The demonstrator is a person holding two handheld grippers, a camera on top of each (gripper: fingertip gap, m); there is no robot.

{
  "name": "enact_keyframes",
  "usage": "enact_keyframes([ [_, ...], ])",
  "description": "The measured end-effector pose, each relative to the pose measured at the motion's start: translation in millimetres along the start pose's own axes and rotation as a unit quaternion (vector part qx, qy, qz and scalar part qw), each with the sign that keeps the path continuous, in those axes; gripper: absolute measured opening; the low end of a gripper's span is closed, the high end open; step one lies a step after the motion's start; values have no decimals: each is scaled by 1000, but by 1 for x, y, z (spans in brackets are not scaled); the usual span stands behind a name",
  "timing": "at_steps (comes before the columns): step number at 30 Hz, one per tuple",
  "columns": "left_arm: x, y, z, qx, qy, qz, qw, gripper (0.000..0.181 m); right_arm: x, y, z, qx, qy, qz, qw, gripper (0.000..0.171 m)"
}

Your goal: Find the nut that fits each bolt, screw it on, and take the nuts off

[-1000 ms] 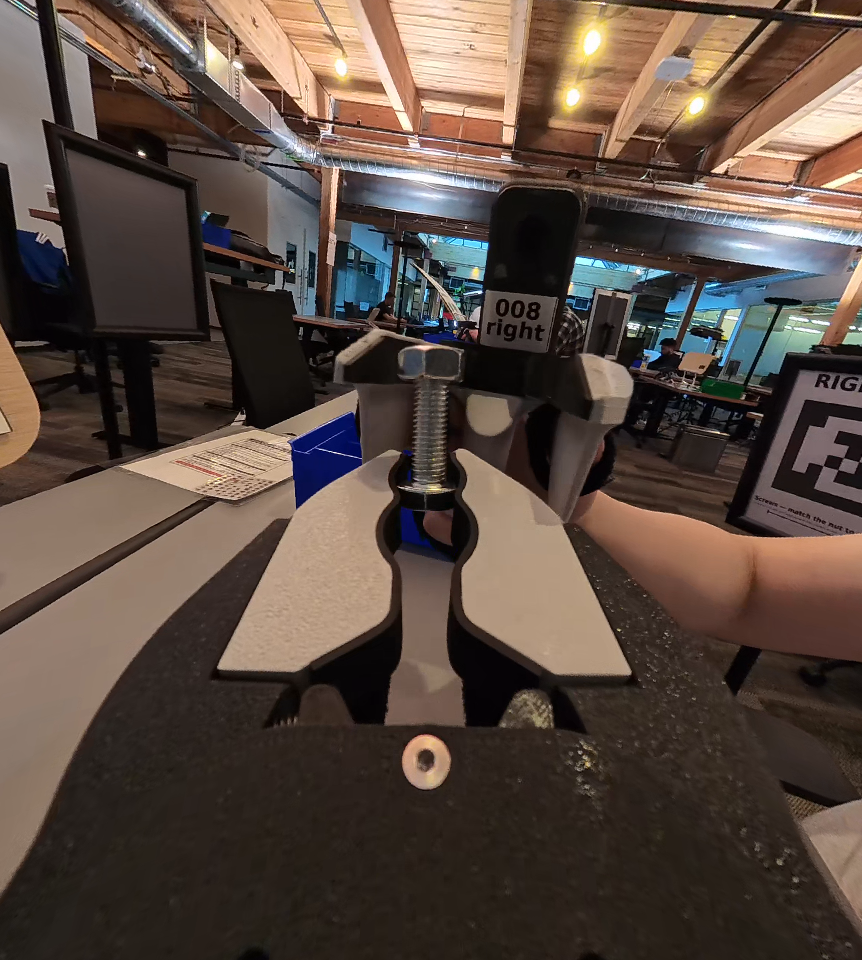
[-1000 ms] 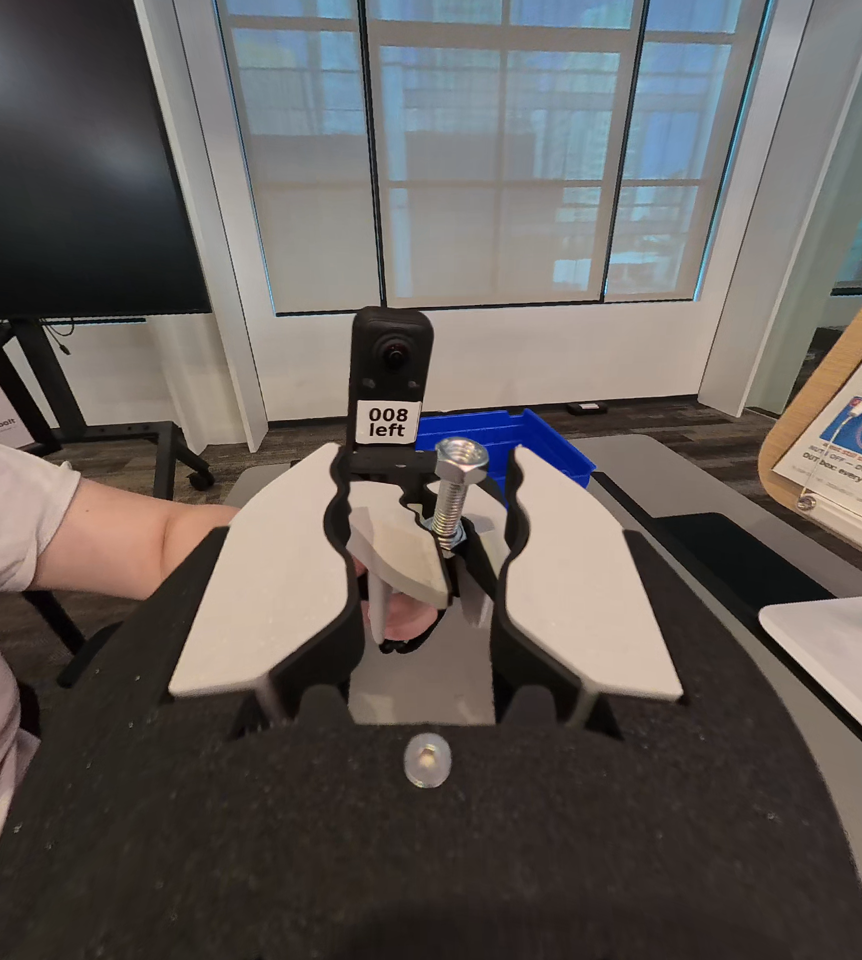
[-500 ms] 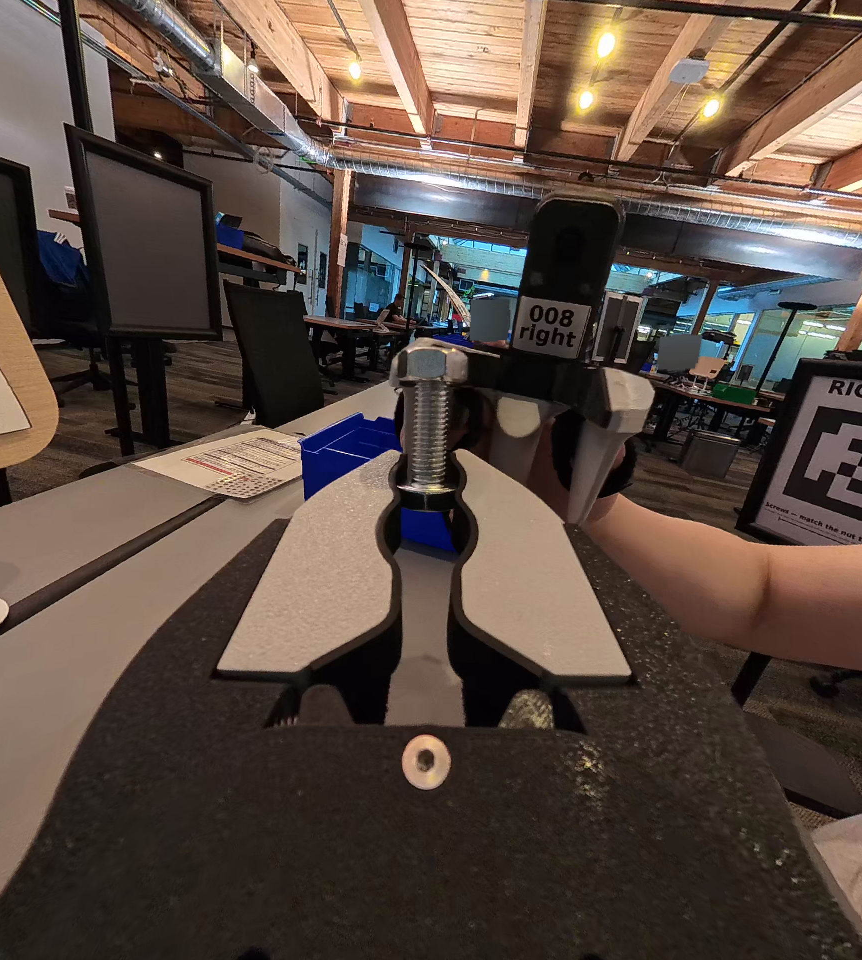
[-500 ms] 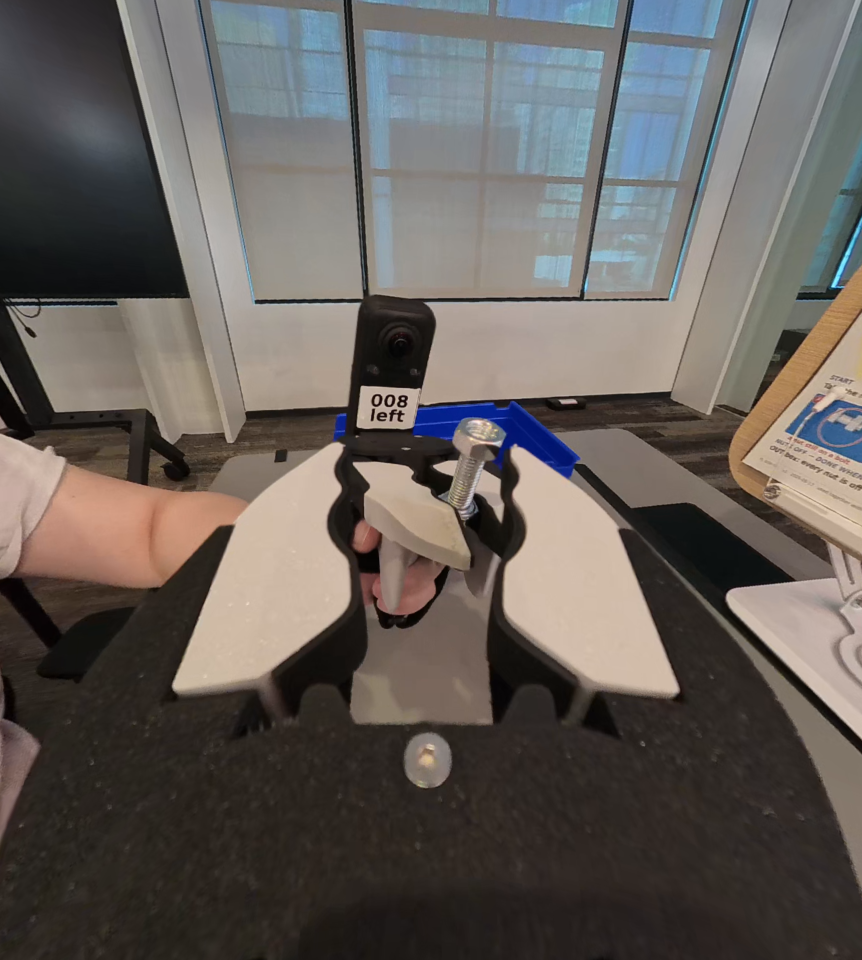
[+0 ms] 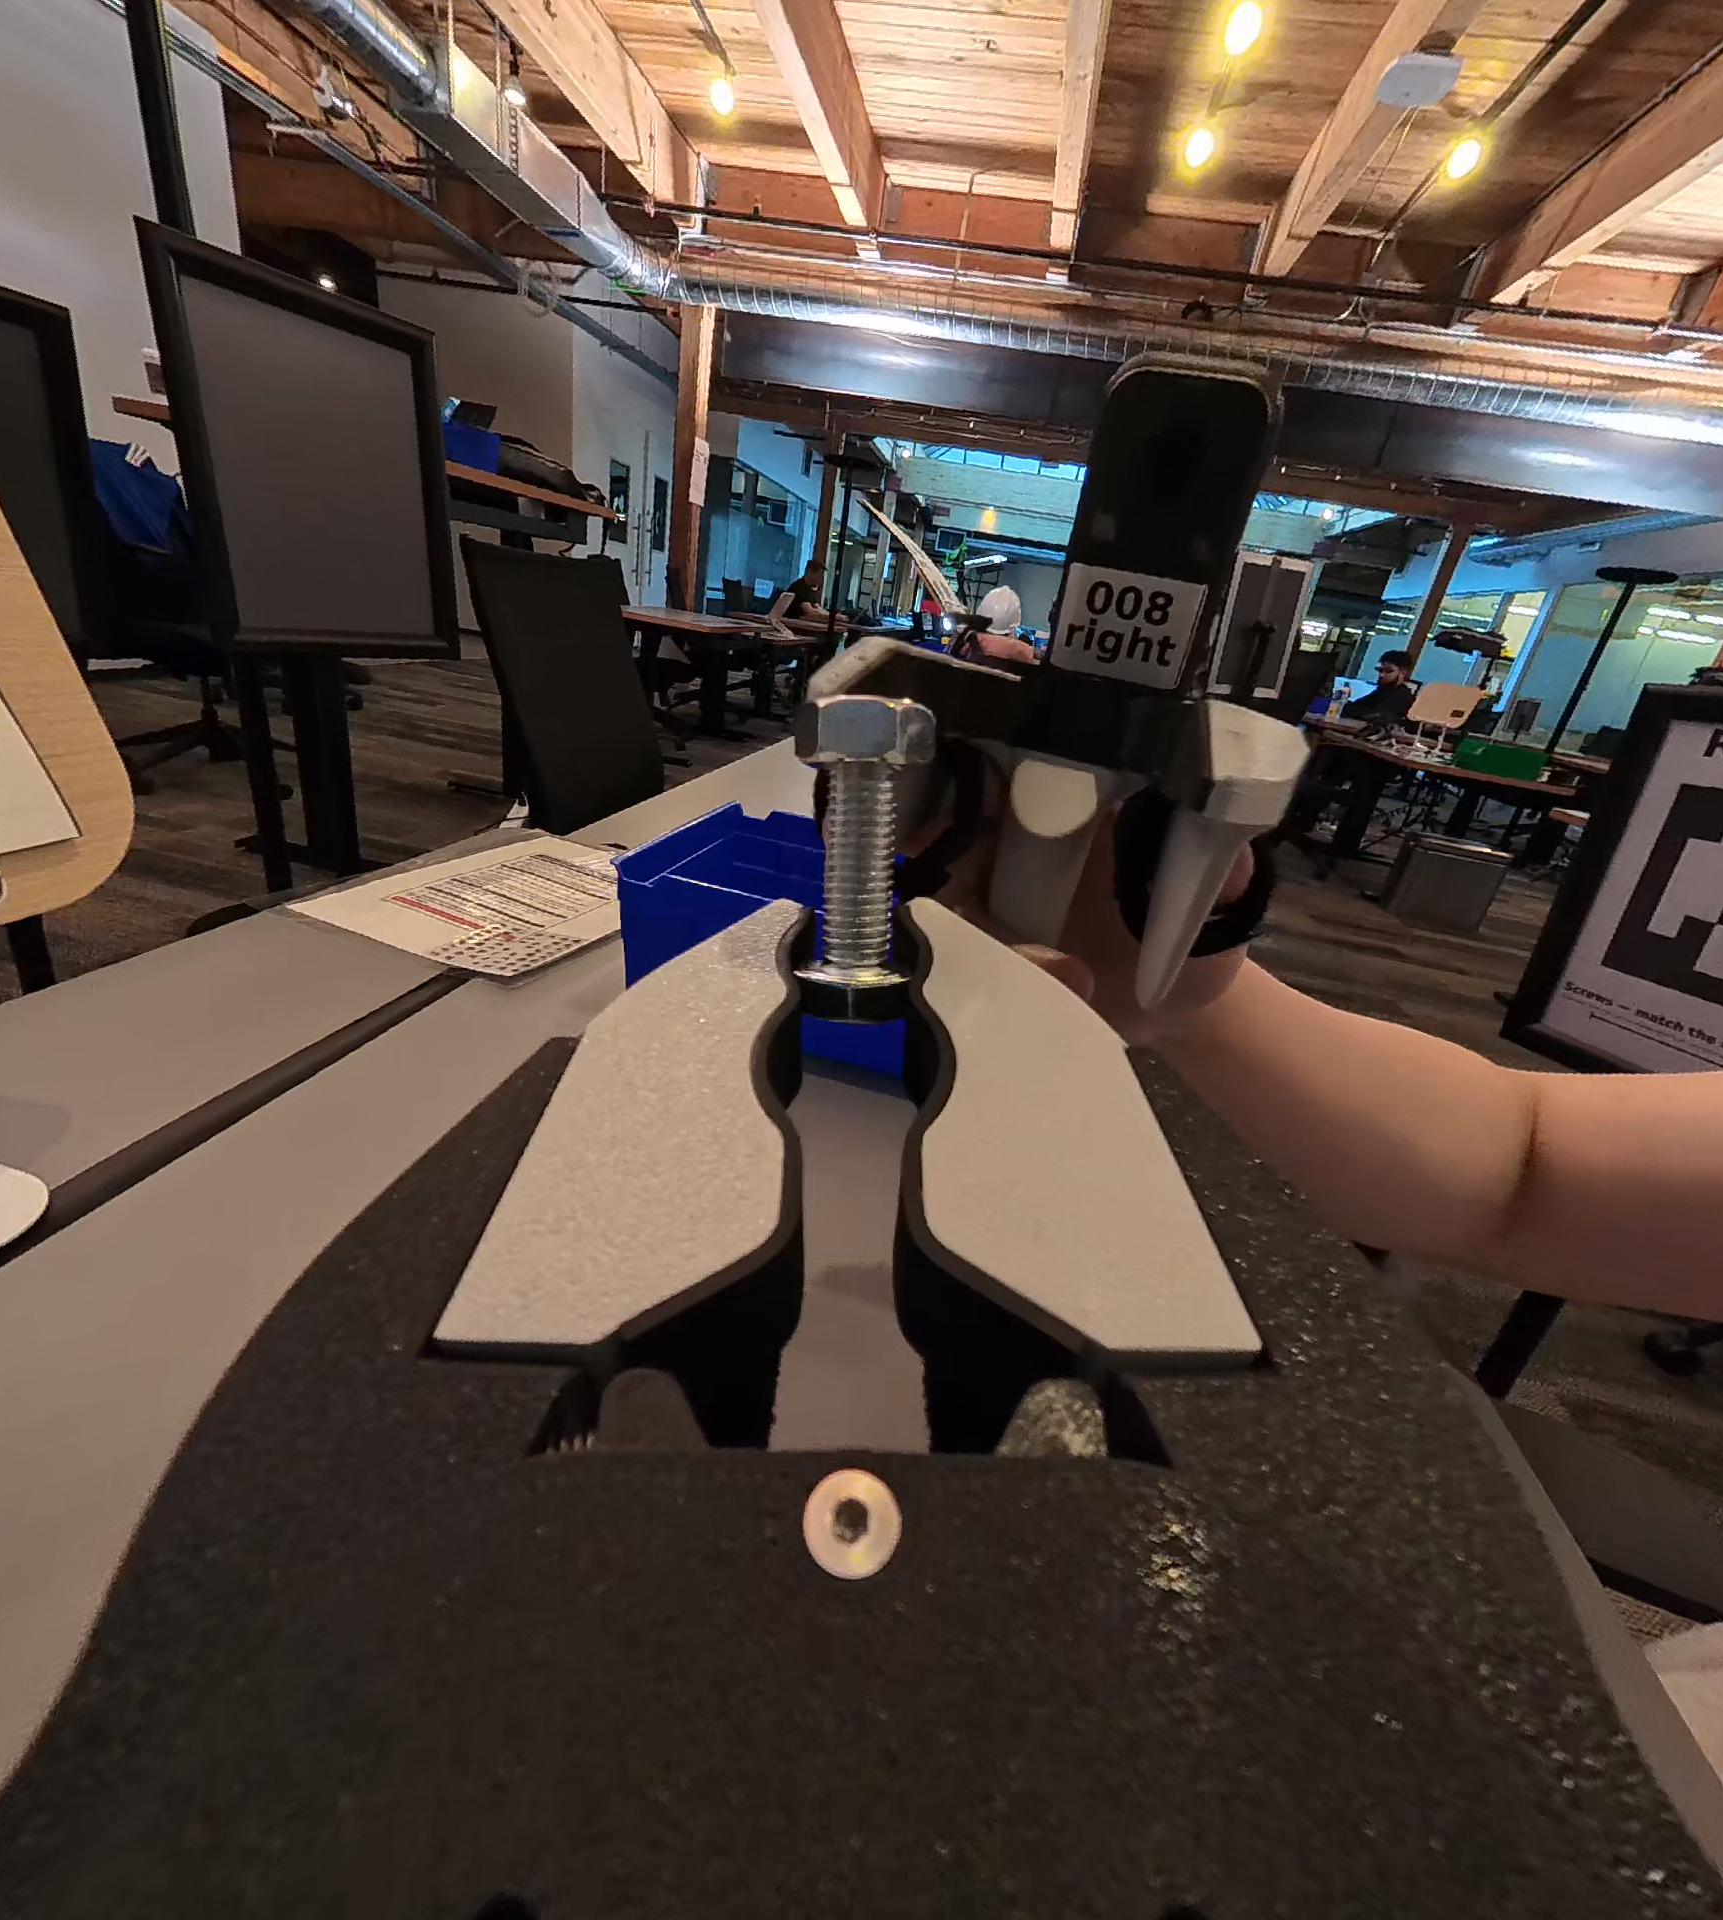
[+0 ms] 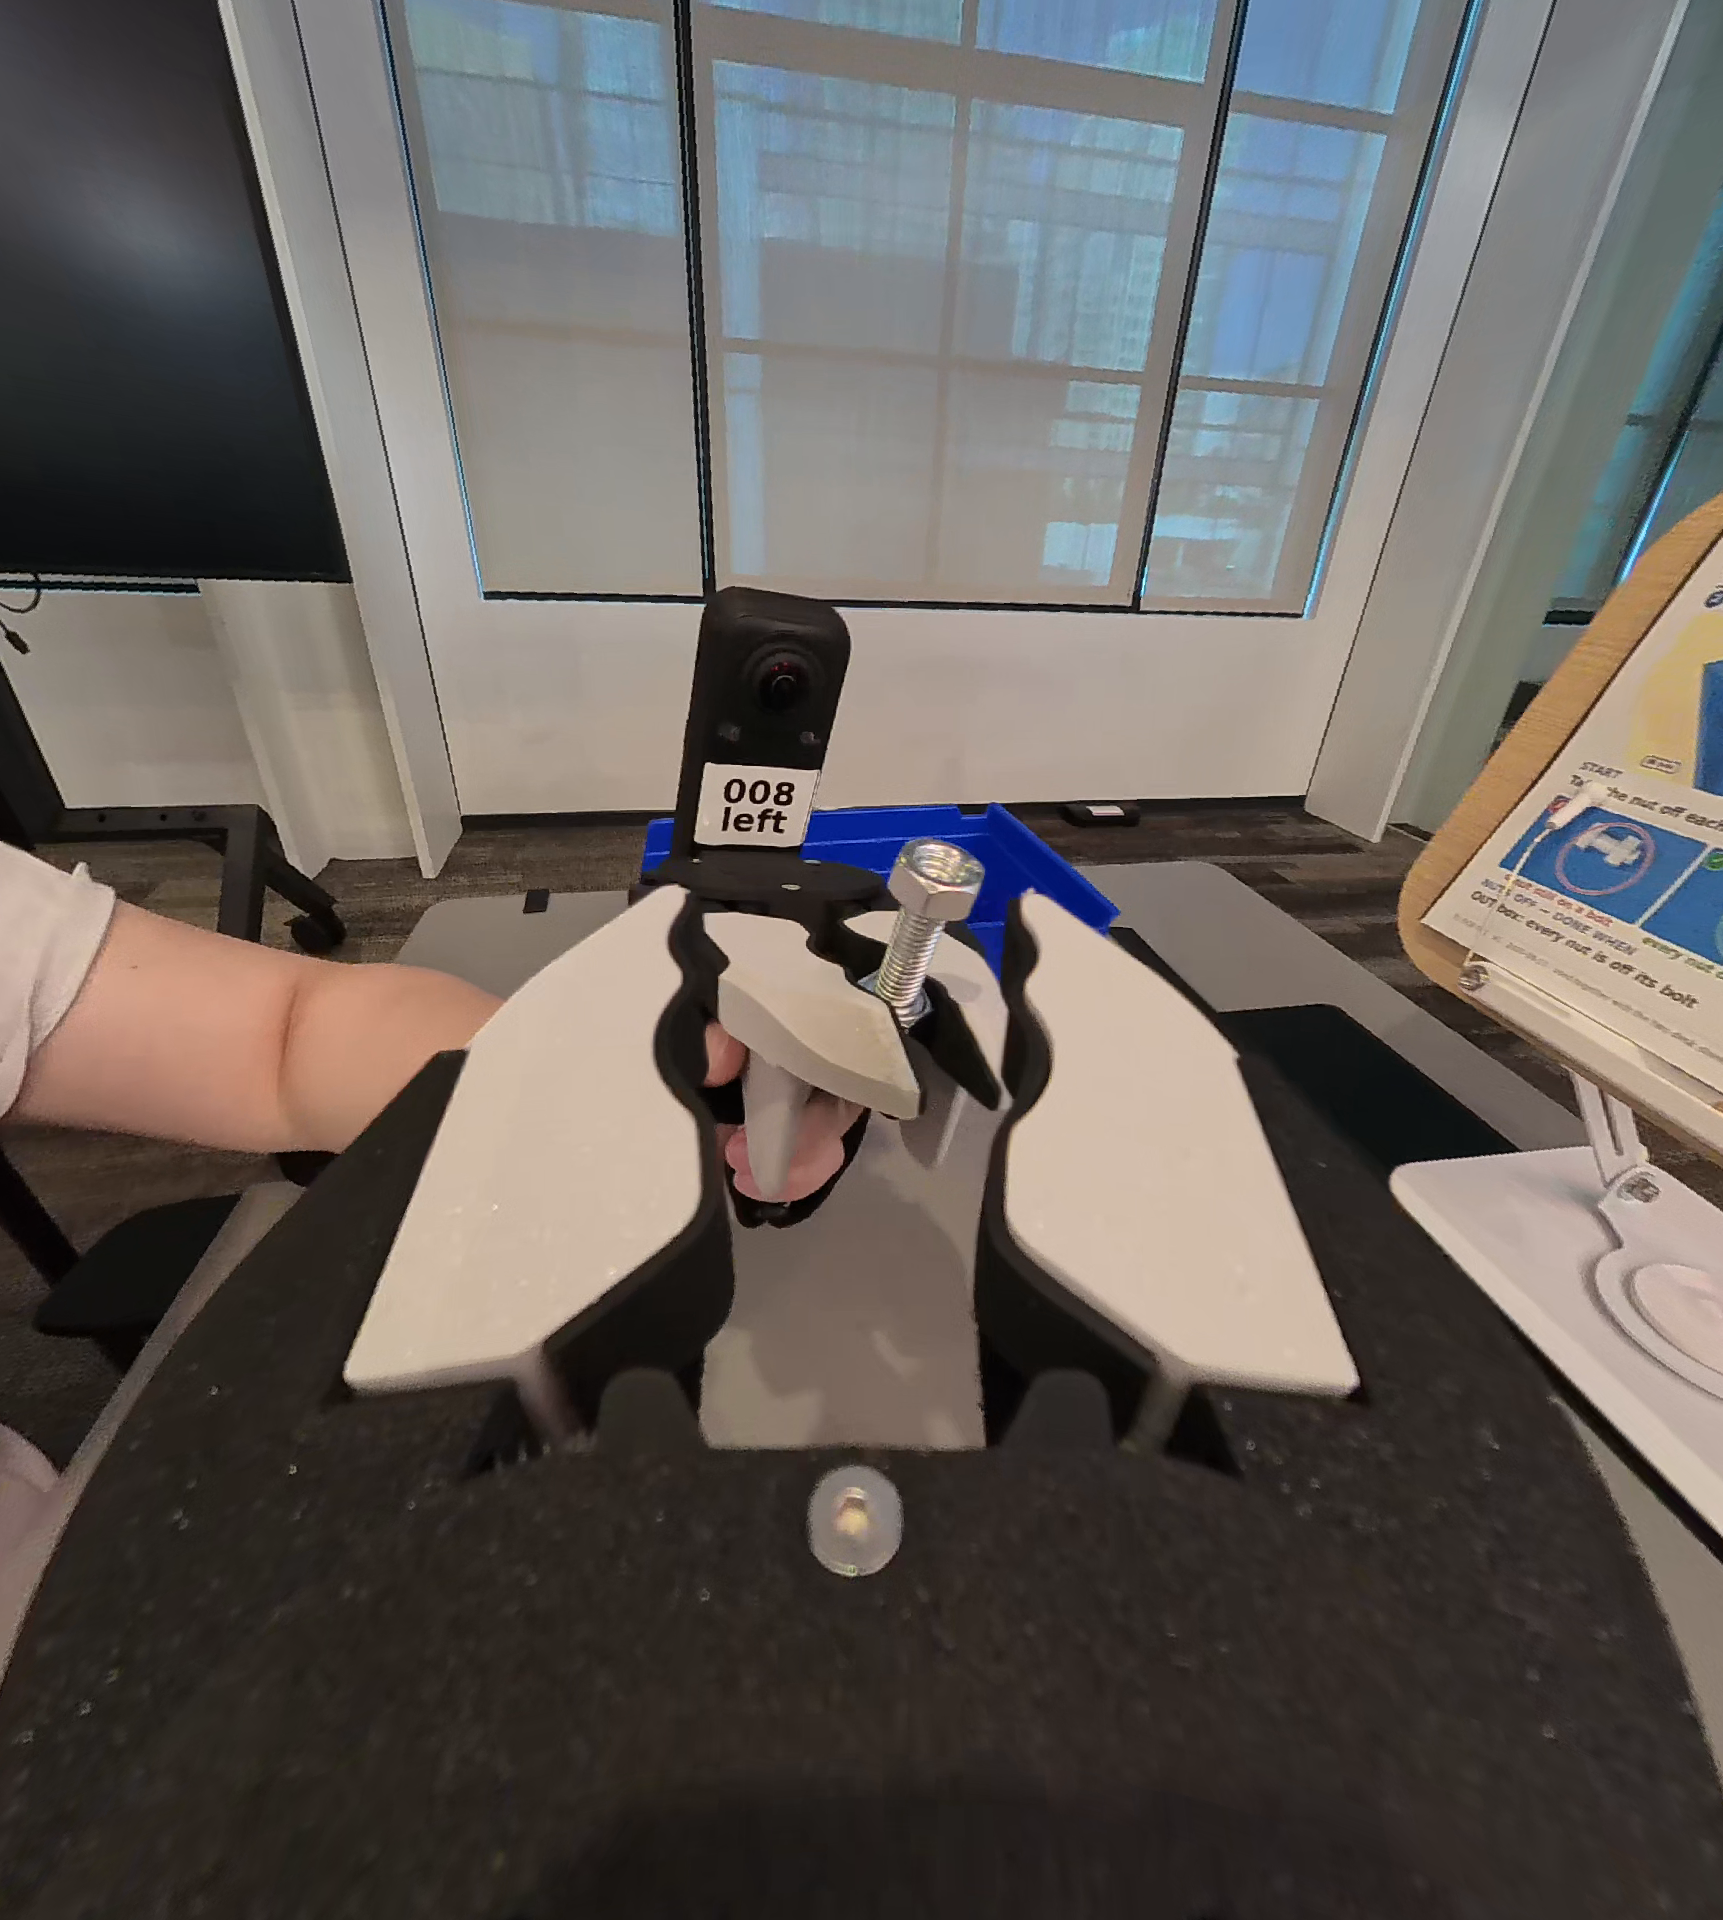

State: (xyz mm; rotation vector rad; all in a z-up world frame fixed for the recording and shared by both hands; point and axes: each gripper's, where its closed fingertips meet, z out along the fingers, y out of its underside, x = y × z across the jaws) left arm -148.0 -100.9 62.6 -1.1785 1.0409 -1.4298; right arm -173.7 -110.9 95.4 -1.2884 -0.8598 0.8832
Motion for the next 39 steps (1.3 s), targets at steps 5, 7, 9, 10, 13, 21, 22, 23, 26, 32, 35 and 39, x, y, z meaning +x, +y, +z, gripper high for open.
enact_keyframes([
  [5, 3, 2, 2, -4, 8, -2, 1000, 14, 2, -3, 0, 6, -30, 11, 999, 58],
  [7, 5, 3, 3, -6, 12, 1, 1000, 14, -2, -5, 1, 14, -52, 16, 998, 59],
  [9, 7, 5, 5, -9, 16, 0, 1000, 14, -4, -4, 1, 15, -67, 21, 997, 59],
  [10, 9, 6, 6, -11, 18, 1, 1000, 14, -5, -2, 2, 9, -72, 23, 997, 59],
  [13, 11, 8, 9, -20, 20, 9, 1000, 14, -9, 2, 2, 9, -84, 16, 996, 58],
  [21, 9, 10, 8, -31, 16, 20, 999, 14, -9, 9, -7, -1, -50, -30, 998, 50],
  [22, 9, 9, 7, -30, 19, 16, 999, 14, -8, 10, -7, -9, -51, -23, 998, 51],
  [23, 9, 9, 7, -30, 21, 13, 999, 14, -8, 9, -8, -8, -47, -20, 999, 53],
  [26, 13, 13, 9, -41, 39, 9, 998, 14, -6, 2, -7, 6, -30, -31, 999, 56],
  [32, 21, 15, 11, -54, 53, 20, 997, 14, -22, 1, -7, 18, -80, -18, 997, 59],
  [35, 21, 12, 9, -49, 52, 23, 997, 14, -17, 2, -13, 14, -78, -14, 997, 50],
  [39, 24, 8, 9, -46, 58, 22, 997, 14, -10, -1, -15, 33, -65, -5, 997, 53],
])
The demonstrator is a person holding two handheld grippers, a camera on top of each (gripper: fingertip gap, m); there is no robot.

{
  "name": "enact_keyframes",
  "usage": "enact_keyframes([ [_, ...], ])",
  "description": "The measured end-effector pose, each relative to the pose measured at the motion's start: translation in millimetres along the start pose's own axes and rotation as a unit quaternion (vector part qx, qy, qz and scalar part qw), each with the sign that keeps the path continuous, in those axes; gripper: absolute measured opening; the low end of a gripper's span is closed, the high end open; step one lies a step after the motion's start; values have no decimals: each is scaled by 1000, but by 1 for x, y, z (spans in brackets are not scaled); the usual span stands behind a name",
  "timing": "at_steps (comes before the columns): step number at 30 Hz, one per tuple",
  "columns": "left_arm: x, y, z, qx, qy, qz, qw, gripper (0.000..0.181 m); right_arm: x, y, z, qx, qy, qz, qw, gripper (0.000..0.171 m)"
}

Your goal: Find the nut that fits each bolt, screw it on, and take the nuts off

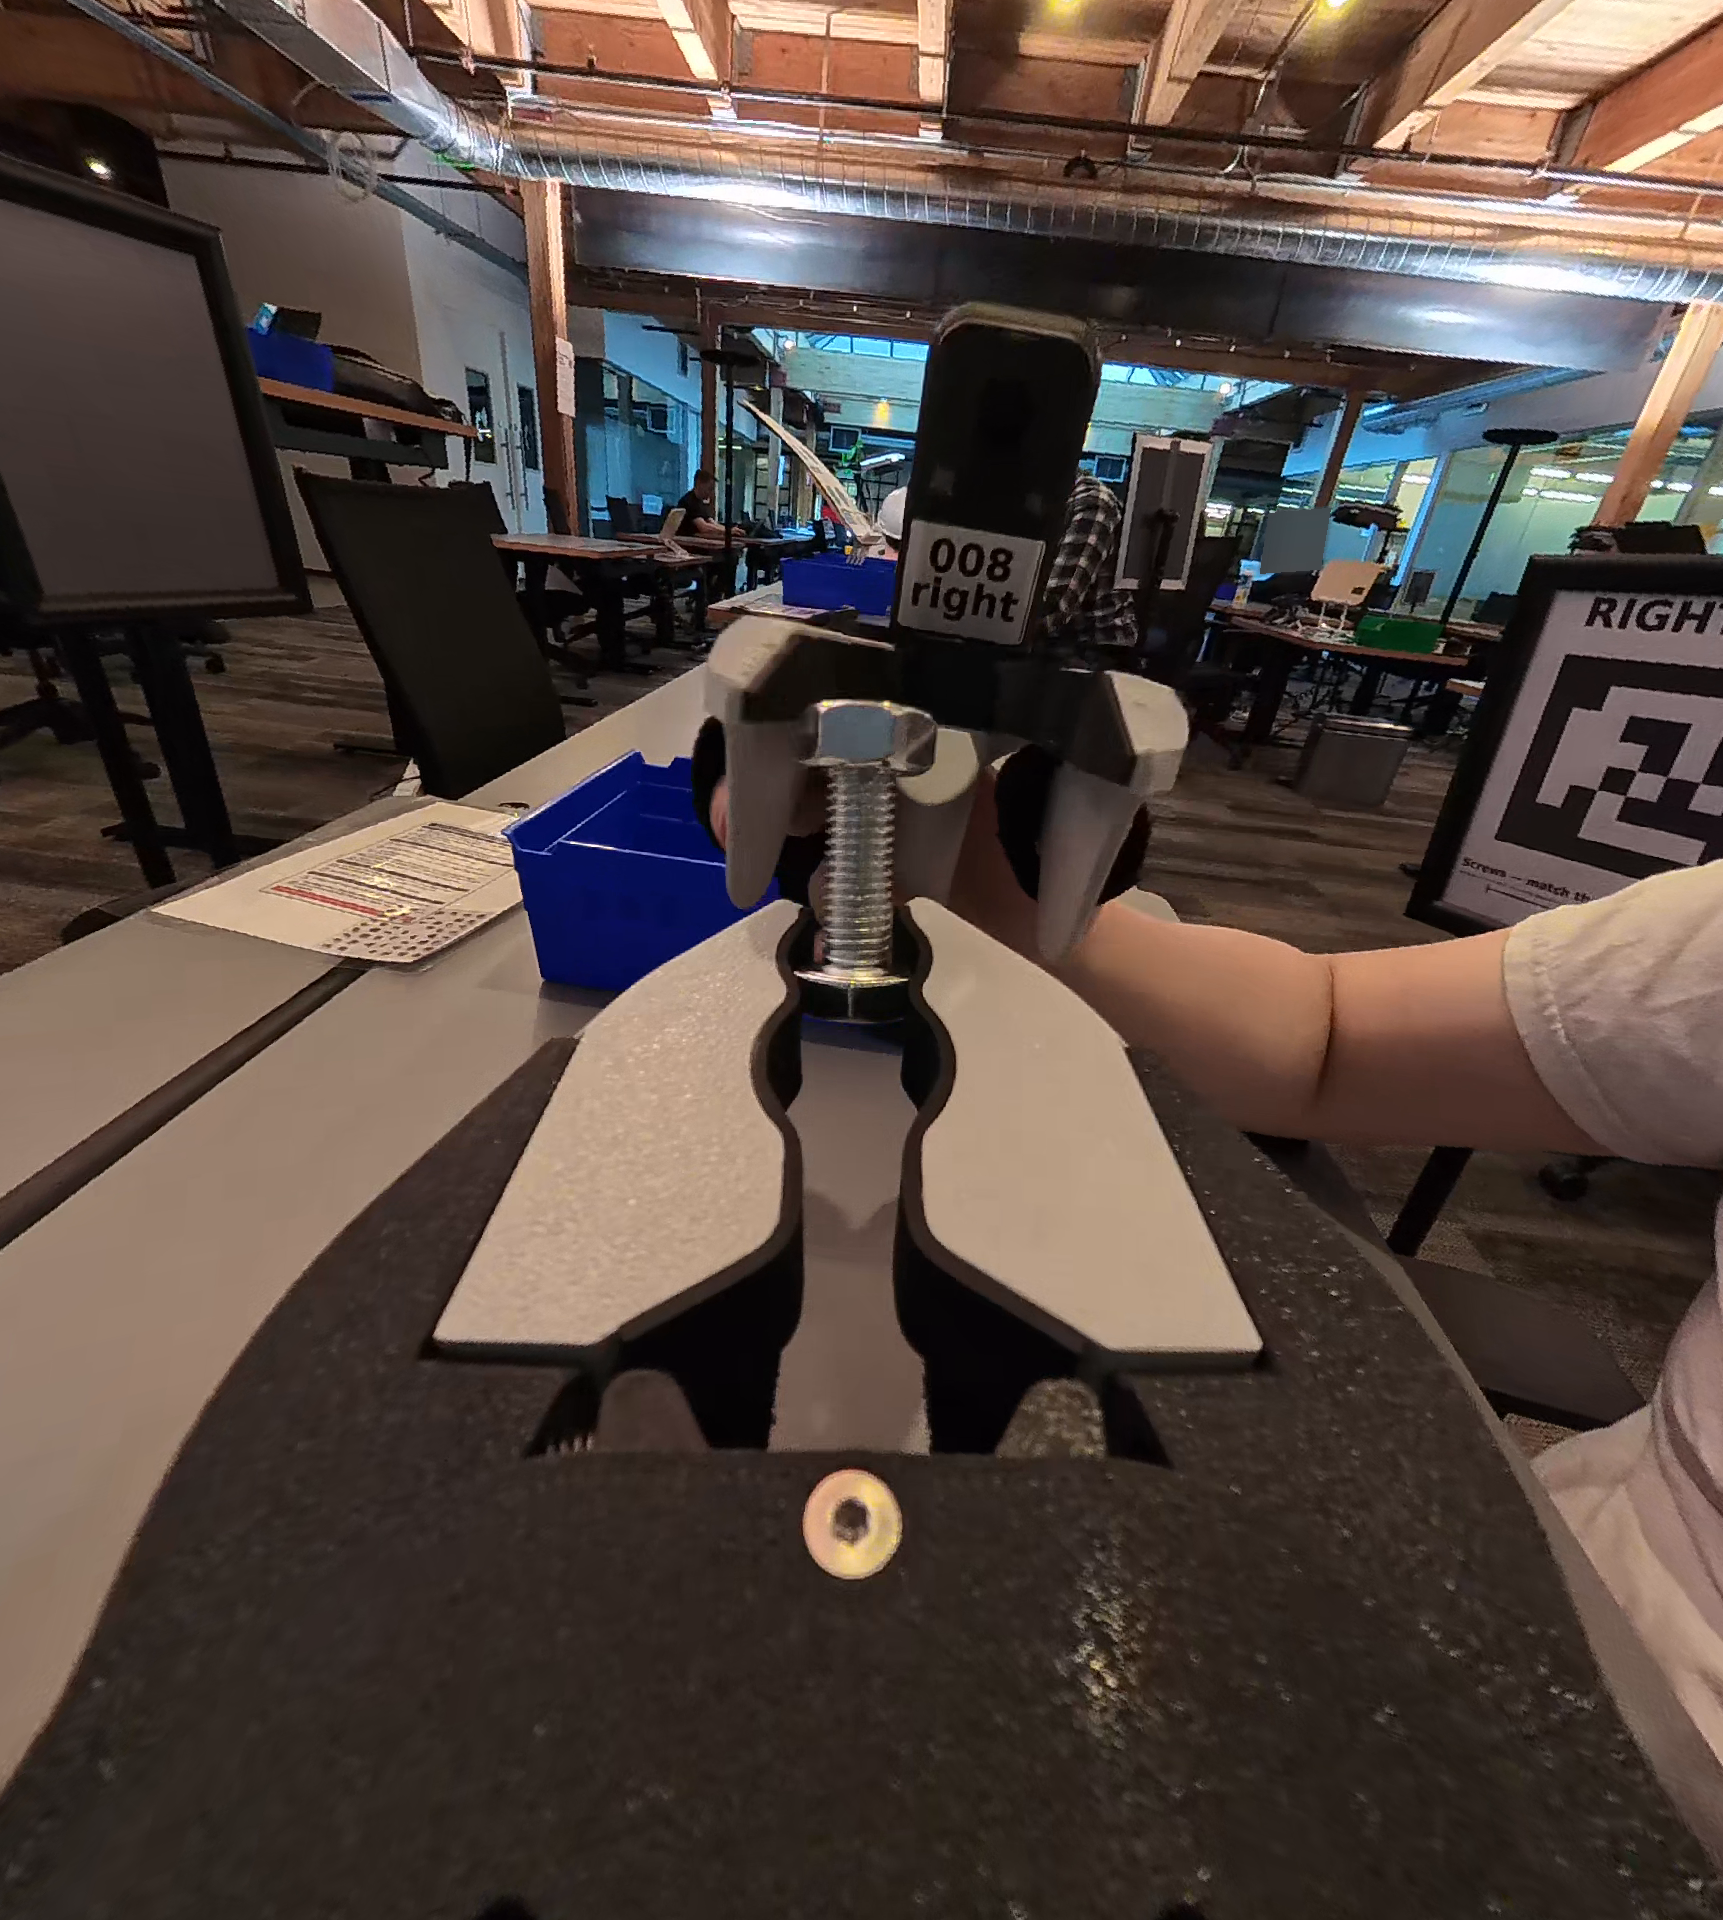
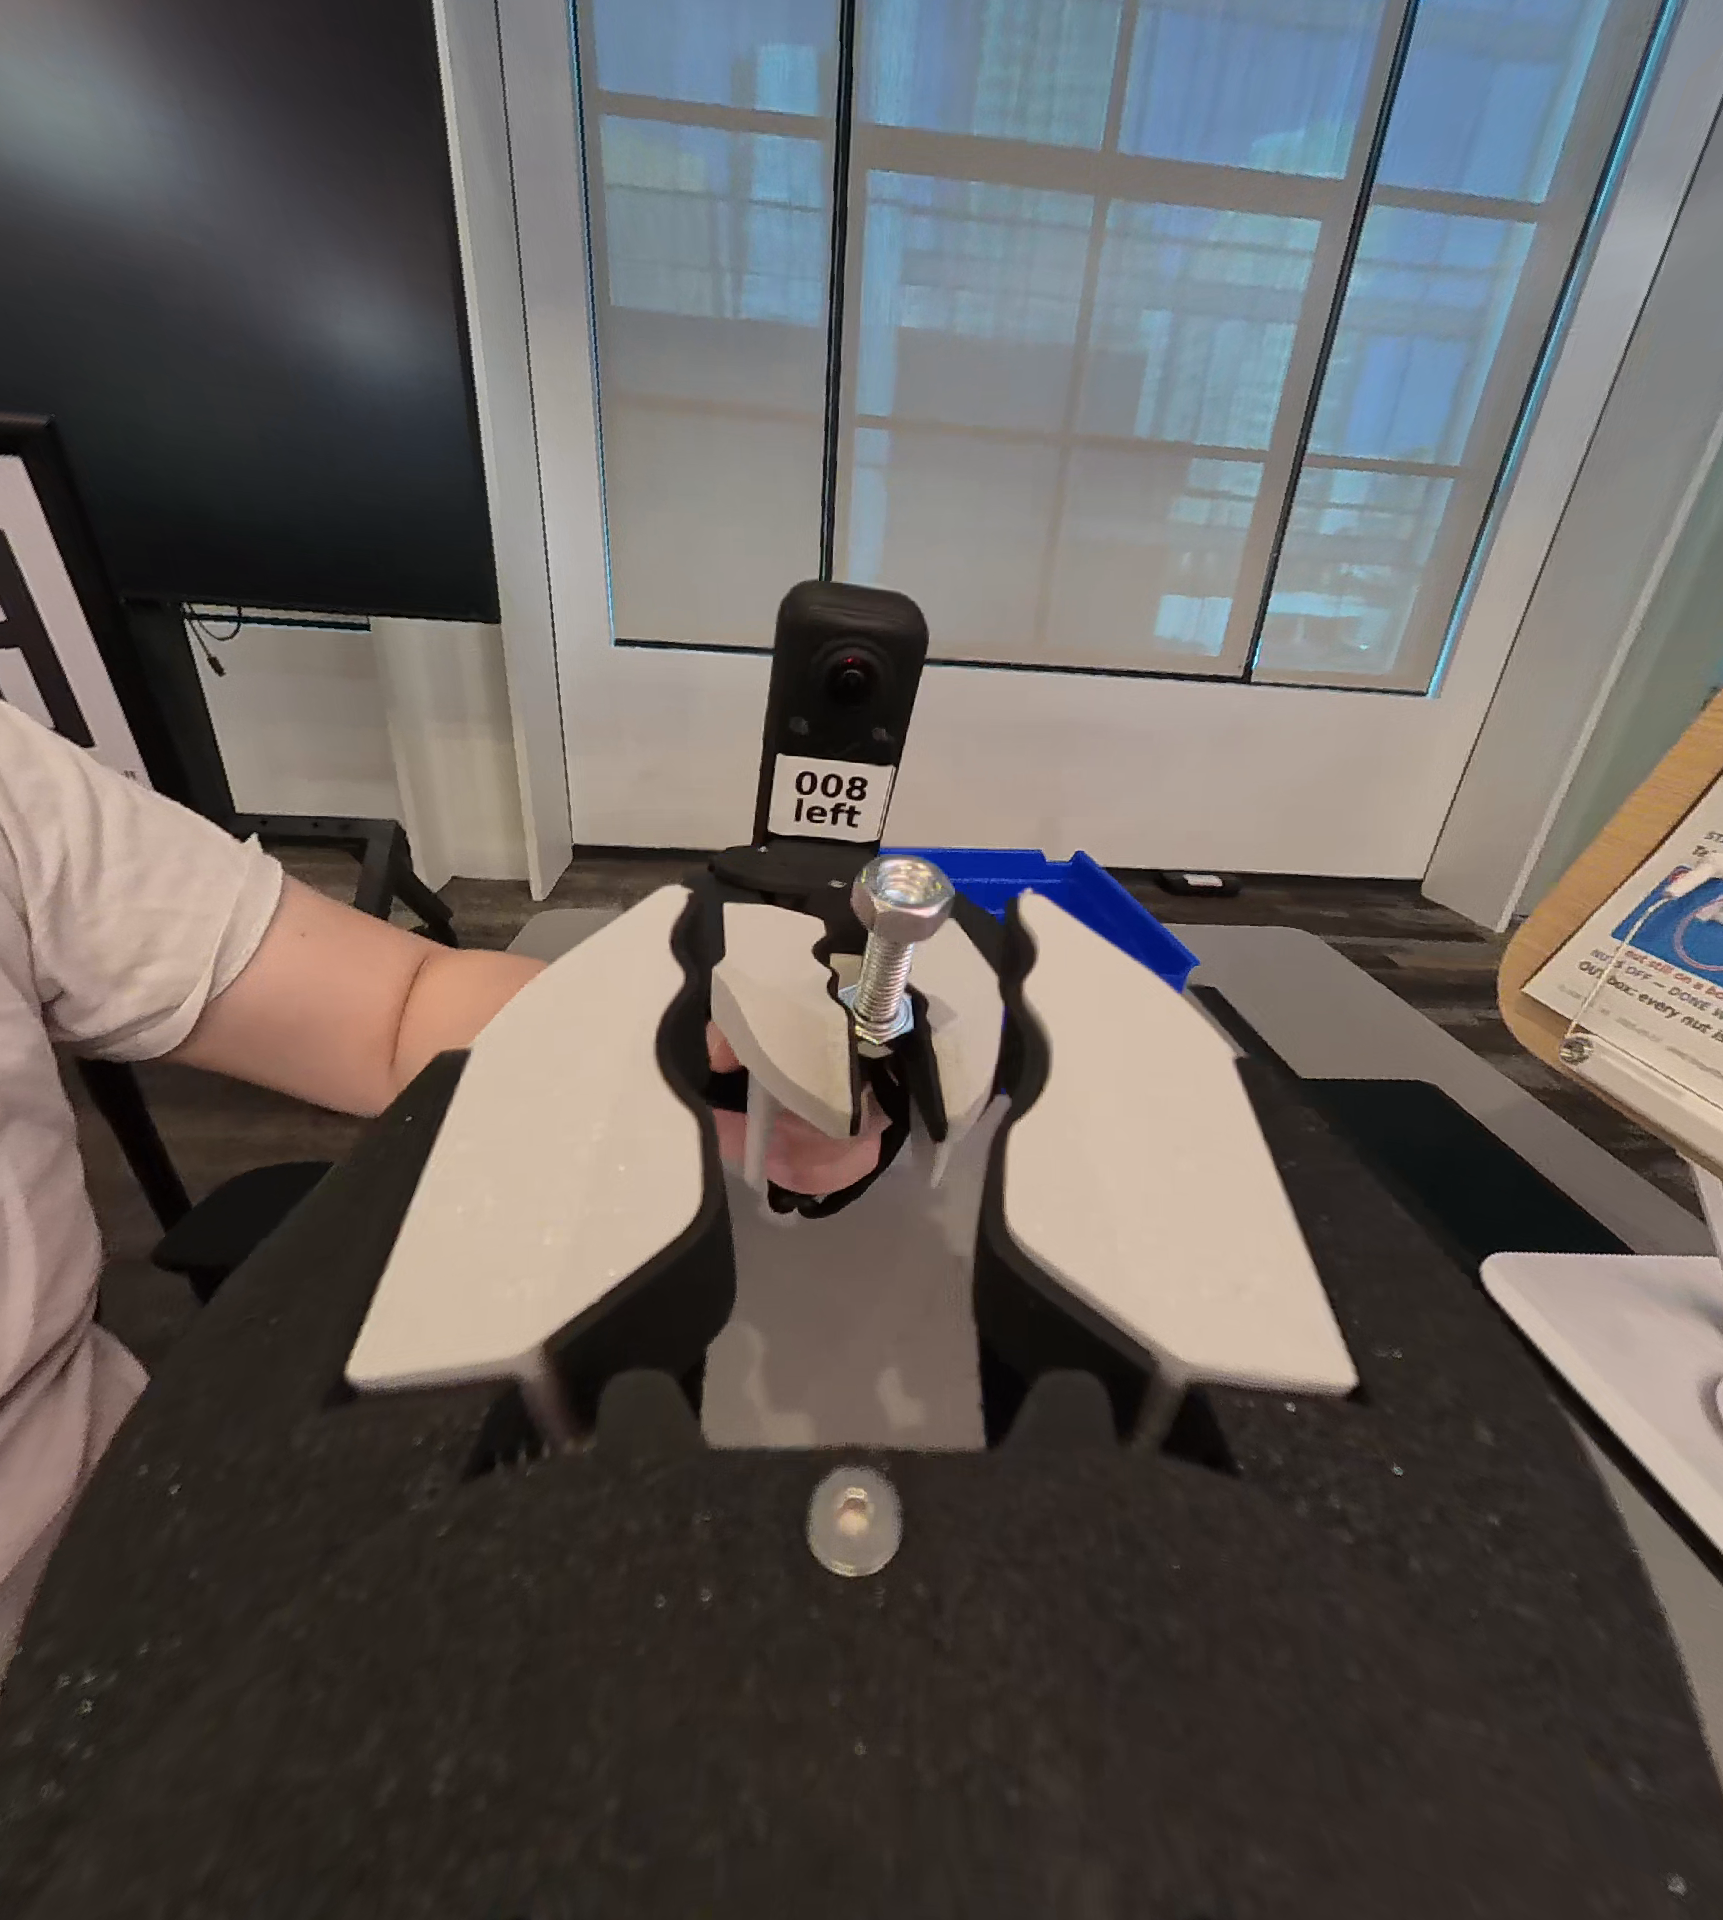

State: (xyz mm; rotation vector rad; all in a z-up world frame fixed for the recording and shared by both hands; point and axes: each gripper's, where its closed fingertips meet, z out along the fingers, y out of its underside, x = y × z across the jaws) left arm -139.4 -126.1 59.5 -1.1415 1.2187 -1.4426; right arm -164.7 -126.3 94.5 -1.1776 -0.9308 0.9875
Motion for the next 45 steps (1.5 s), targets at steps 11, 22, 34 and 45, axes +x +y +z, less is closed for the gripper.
enact_keyframes([
  [11, 1, -4, -2, 6, -3, 0, 1000, 14, -9, 5, 1, -31, -7, -45, 999, 48],
  [22, 2, -5, -2, 6, -4, 0, 1000, 14, -10, 7, 5, -33, 1, -59, 998, 50],
  [34, 3, -3, 0, -1, -6, 6, 1000, 14, -14, -3, 0, -19, -16, -49, 998, 49],
  [45, 10, -1, 5, -5, 5, 6, 1000, 14, -17, 1, 6, -38, -11, -48, 998, 58],
])
